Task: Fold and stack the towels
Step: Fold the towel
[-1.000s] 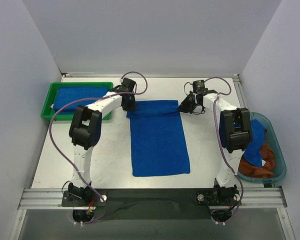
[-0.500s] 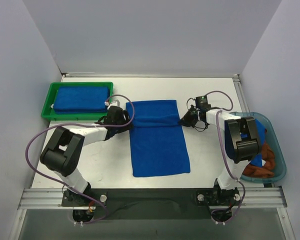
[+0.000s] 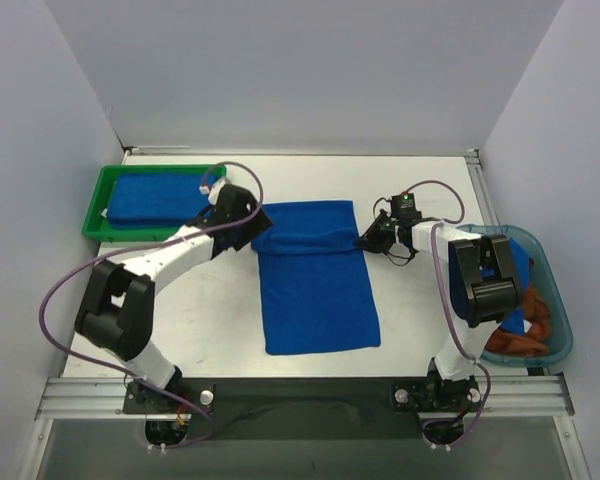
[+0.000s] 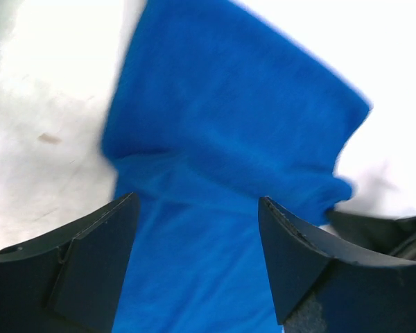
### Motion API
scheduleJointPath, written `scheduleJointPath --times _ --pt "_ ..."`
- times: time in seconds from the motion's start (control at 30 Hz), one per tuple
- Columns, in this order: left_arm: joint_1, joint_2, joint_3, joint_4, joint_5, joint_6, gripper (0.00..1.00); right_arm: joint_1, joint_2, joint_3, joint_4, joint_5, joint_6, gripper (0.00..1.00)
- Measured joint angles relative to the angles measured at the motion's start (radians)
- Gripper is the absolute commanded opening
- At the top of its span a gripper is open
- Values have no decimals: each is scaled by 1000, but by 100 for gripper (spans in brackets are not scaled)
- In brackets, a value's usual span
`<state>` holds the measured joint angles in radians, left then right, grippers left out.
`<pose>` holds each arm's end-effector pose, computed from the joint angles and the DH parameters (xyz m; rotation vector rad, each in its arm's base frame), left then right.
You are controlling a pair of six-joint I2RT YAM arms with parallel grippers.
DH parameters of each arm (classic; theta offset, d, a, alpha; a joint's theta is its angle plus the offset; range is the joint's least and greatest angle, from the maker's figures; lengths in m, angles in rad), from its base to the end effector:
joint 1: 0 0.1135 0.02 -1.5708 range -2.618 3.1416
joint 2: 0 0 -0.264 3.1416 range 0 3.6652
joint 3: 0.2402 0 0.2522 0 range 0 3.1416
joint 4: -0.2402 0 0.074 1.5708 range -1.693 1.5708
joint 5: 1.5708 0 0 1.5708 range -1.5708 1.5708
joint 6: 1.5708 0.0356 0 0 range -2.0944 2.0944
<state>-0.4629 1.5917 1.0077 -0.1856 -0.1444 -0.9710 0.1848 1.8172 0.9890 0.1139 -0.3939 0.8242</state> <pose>0.3078 -0.1479 0.2164 -0.6727 2.2989 -0.5357 0.3661 0.0823 0.1596 0.5476 2.3506 0.9502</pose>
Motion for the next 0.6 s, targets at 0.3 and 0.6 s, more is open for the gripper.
scheduleJointPath --times 0.3,0.6 --pt "0 261 371 -260 -12 -121 67 6 0 0 0 0 -20 0" --pt "0 407 468 -478 -4 -144 58 7 0 0 0 0 -22 0"
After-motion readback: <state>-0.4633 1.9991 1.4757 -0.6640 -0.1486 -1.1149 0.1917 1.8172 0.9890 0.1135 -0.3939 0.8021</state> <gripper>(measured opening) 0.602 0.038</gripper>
